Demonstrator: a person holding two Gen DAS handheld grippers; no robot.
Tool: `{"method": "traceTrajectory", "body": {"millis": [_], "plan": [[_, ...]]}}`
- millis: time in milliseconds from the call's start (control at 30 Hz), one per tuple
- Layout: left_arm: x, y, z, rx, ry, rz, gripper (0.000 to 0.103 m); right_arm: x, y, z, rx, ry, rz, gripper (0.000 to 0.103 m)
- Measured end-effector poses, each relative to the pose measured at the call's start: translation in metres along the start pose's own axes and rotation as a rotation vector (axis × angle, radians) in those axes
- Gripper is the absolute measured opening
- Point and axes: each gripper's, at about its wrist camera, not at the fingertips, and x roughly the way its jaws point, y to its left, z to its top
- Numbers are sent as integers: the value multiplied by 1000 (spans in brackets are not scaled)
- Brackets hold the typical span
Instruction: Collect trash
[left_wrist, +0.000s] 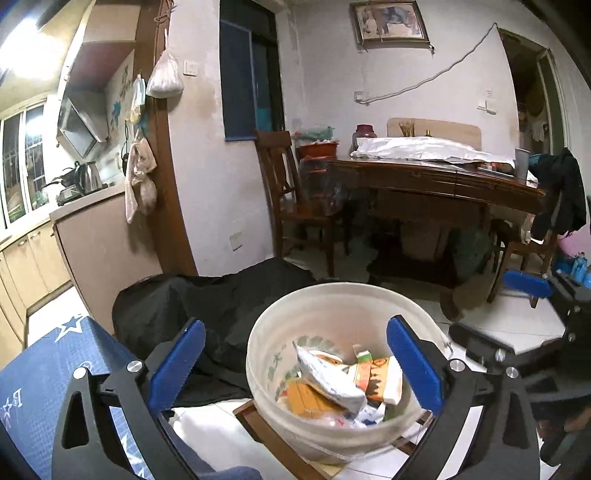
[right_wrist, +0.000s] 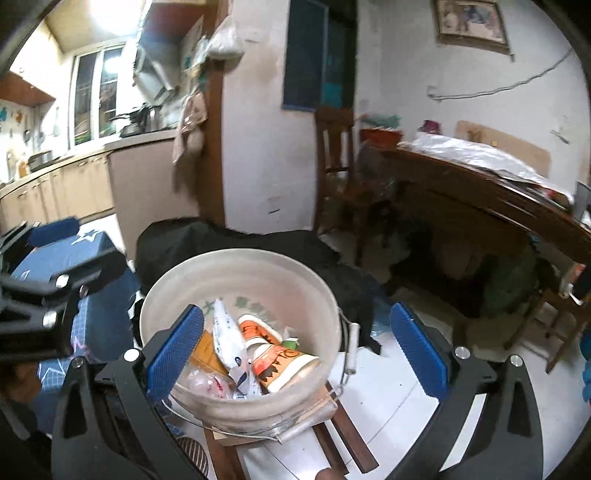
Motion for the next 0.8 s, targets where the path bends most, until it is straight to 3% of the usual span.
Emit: {"method": "traceTrajectory", "body": {"millis": [233, 433, 567, 700, 800], "plan": [[-51, 4, -27, 79, -63, 77, 98, -57, -2, -2, 60, -144, -19, 98], [-98, 18, -62, 43, -65, 80, 98, -97, 7, -24, 16, -88, -34, 98], [-133, 21, -84, 26, -60, 67, 98, -131, 13, -43, -42, -105, -87, 98], [-162, 22, -100, 41, -59, 99, 98, -155, 11, -56, -62, -94, -58, 98], [-182, 25, -111, -8, -62, 89, 98, -169, -2, -67, -20, -67, -51, 98]]}}
